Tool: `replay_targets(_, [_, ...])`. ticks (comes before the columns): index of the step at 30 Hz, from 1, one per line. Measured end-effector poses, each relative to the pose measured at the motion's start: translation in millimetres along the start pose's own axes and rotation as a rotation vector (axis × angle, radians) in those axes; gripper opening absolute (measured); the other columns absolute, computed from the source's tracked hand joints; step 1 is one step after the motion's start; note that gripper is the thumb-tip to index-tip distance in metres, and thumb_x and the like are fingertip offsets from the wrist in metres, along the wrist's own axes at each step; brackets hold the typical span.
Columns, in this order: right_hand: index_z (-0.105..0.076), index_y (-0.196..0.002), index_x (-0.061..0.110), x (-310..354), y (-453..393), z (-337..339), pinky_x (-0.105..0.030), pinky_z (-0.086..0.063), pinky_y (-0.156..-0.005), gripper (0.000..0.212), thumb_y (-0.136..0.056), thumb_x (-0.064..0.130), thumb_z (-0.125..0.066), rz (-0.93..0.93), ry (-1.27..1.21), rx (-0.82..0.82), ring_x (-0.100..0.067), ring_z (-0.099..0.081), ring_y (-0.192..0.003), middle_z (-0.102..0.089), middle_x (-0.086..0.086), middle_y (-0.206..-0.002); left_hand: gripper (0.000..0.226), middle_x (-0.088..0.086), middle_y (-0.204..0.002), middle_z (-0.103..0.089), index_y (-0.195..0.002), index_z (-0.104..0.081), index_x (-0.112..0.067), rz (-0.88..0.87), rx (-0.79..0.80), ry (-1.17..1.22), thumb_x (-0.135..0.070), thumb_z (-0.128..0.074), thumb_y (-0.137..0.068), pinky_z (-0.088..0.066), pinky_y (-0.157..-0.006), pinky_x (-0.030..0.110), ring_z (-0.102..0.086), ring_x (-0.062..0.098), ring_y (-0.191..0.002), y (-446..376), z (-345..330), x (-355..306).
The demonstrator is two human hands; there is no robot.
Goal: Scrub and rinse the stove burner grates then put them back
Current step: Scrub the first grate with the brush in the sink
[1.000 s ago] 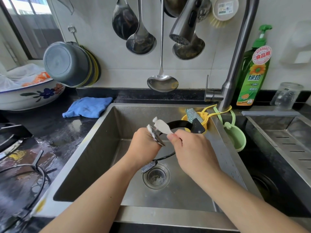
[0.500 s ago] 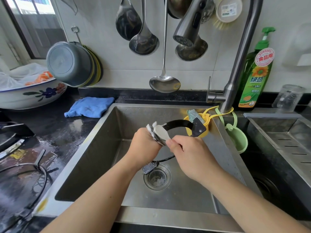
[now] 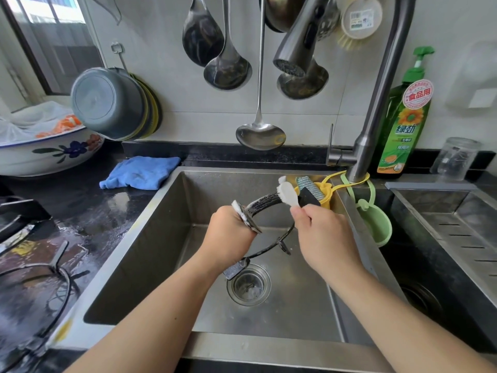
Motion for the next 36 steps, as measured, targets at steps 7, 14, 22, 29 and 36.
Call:
replay_targets(7, [-0.051,-0.069,0.012,29.4,17.9,-26.6,-0.039,-0.035,-0.054,0.046,-0.102,0.045,-0.047,0.185,-0.089,0.233,-0.025,-0.045,-0.059,-0.044,-0.001,-0.055,0.046,-0.012,-0.045,-0.031,-0.047,-0.043,-0.021,0.051,0.057,0.173,0.004,-0.061,-0.080,-0.023,-0.044,0.022,-0.022,0.010,-0.052,2.2,-4.2,-1.2])
replay_targets(14, [-0.049,-0.074,0.016,19.5,10.1,-12.4,-0.036,-0.032,-0.050,0.044,-0.103,0.049,-0.042,0.164,0.054,0.062,-0.022,-0.048,-0.062,-0.047,0.001,-0.060,0.049,-0.008,-0.051,-0.025,-0.051,-0.037,-0.023,0.149,0.086,0.356,0.018,-0.053,-0.075,-0.015,-0.049,0.024,-0.017,0.011,-0.050,2.1,-10.4,-1.8])
replay_targets(22, [-0.055,-0.076,0.015,10.8,6.0,-21.0,-0.033,-0.028,-0.052,0.042,-0.103,0.045,-0.043,0.109,-0.128,0.166,-0.018,-0.043,-0.057,-0.047,0.001,-0.060,0.053,-0.004,-0.052,-0.023,-0.046,-0.032,-0.022,0.205,0.135,0.394,0.019,-0.050,-0.072,-0.012,-0.052,0.029,-0.014,0.014,-0.051,4.5,-15.8,-0.3])
replay_targets(29, [-0.055,-0.080,0.012,13.3,6.9,-28.1,-0.033,-0.029,-0.054,0.039,-0.103,0.043,-0.047,0.184,-0.137,0.340,-0.016,-0.037,-0.056,-0.043,0.000,-0.060,0.041,-0.003,-0.054,-0.024,-0.055,-0.044,-0.017,0.209,0.150,0.388,0.020,-0.049,-0.071,-0.013,-0.050,0.027,-0.015,0.012,-0.050,4.0,-15.6,1.2])
replay_targets(36, [-0.064,-0.080,0.024,5.5,5.3,-19.1,-0.031,-0.032,-0.054,0.035,-0.103,0.044,-0.046,0.185,-0.103,0.464,-0.013,-0.039,-0.053,-0.046,0.001,-0.060,0.039,-0.005,-0.055,-0.027,-0.056,-0.056,-0.015,0.206,0.195,0.375,0.020,-0.051,-0.072,-0.012,-0.053,0.031,-0.016,0.014,-0.054,6.3,-15.2,1.2])
Point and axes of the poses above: each hand's wrist, its own y-axis away from the middle knuckle, its own z-axis out of the back of the hand, x = y × z, the point moved 6 cm from there along -y, towards the middle knuckle
